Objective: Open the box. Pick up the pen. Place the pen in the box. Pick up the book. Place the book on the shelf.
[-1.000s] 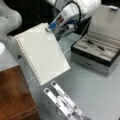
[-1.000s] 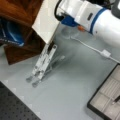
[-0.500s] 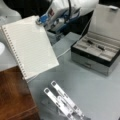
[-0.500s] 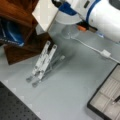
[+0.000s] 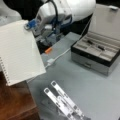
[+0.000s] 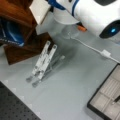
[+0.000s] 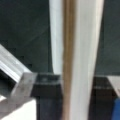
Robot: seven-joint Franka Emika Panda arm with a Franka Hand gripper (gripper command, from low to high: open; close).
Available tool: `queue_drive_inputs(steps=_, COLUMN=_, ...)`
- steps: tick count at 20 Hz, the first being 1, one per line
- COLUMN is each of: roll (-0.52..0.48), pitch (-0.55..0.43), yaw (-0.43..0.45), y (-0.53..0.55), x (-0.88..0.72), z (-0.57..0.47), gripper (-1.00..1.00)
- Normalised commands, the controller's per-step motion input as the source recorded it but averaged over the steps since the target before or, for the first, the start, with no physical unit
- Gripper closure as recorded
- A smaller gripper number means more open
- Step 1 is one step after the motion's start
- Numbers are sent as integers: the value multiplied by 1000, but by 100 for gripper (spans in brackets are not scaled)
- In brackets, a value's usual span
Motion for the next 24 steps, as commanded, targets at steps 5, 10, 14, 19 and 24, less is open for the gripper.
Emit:
queue_drive_inputs(steps=5, roll=73, pitch=35, yaw=147, y=-280, x=-238, z=109, gripper=100)
queue_drive_inputs(steps=10, roll=42, pitch=26, yaw=227, y=-257, x=-297, z=130, gripper=100)
queue_drive_inputs(steps=14, roll=25, pitch=0, yaw=291, y=-234, x=-298, z=66, gripper=100)
queue_drive_inputs(steps=19, roll=-7, pitch=-15, yaw=313, y=-262, x=-297, z=16, gripper=100)
queue_drive_inputs(steps=24, roll=-51, pitch=-50, yaw=333, y=-219, x=-285, z=47, gripper=-100)
